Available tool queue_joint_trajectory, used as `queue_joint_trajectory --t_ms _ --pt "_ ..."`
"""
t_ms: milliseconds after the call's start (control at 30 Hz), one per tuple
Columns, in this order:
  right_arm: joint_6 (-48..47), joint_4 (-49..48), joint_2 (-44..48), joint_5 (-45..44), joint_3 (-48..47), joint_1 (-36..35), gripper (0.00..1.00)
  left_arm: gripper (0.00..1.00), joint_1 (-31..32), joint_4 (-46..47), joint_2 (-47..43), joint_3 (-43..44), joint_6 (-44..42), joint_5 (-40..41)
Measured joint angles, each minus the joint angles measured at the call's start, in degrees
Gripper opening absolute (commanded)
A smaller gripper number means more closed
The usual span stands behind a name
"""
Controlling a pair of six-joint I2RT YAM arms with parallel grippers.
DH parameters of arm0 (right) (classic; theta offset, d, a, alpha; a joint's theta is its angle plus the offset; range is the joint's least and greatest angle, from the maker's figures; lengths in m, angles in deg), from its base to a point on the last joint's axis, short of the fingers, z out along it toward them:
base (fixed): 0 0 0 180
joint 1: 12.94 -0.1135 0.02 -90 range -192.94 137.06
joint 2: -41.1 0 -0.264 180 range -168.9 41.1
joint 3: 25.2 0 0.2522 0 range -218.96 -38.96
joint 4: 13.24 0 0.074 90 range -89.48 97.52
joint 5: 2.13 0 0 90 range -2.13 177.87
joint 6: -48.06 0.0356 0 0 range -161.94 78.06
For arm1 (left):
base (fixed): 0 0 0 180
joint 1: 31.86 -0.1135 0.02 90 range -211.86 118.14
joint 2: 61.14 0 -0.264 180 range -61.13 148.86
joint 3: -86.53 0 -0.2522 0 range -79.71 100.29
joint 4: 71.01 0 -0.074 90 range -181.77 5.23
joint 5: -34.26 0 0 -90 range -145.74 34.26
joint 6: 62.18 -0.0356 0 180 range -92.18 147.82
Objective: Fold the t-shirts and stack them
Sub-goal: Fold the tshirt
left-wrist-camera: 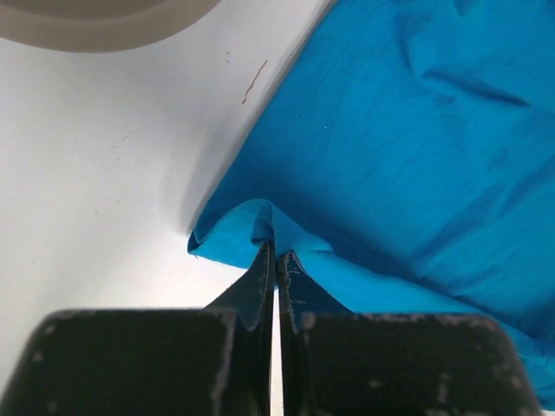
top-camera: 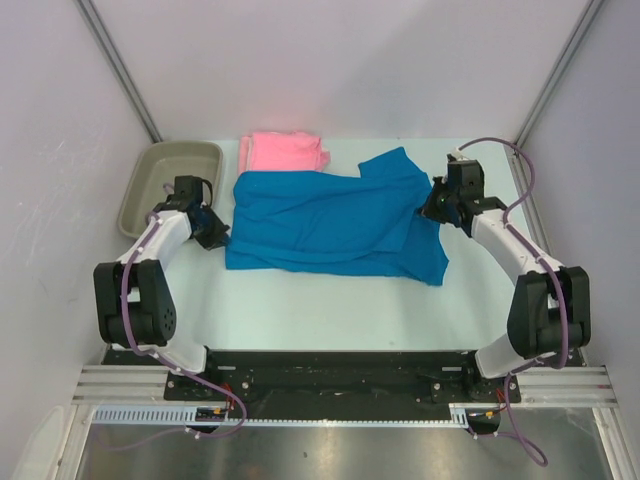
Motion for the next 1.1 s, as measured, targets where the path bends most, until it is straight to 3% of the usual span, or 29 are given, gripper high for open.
queue_joint_trajectory --t_ms 667,700,733,767,800,933,1033,1067,1100 --pt "-0.74 -1.01 -17.11 2.64 -15.8 -6.51 0.01 0.0 0.0 0.35 1.38 0.02 -0.04 0.0" --pt "-0.87 -0.66 -18.03 2.69 -16.81 -6.82 0.18 0.0 0.0 0.35 1.38 0.02 -0.04 0.0" --pt "-1.05 -0.2 -18.91 2.69 -17.94 -7.04 0.61 0.0 0.0 0.33 1.38 0.02 -0.07 0.0" --pt "-1.11 0.09 -19.74 2.62 -18.99 -7.23 0.91 0.01 0.0 0.35 1.38 0.02 -0.04 0.0" --pt "-1.16 0.35 -20.44 2.4 -19.87 -7.37 0.99 0.0 0.0 0.35 1.38 0.02 -0.04 0.0" --pt "-1.68 0.87 -21.16 -0.96 -21.2 -7.65 1.0 0.09 0.0 0.35 1.38 0.02 -0.04 0.0" --pt "-1.92 1.2 -19.93 -5.16 -20.61 -8.13 1.0 0.4 0.0 0.31 1.38 0.02 -0.46 0.02" --pt "-2.12 1.27 -18.67 -6.47 -19.65 -8.26 1.0 0.62 0.0 0.26 1.31 0.02 -0.68 0.0" --pt "-2.25 1.77 -17.4 -7.41 -18.73 -8.39 1.0 0.68 0.0 0.17 1.14 0.04 -0.98 0.02"
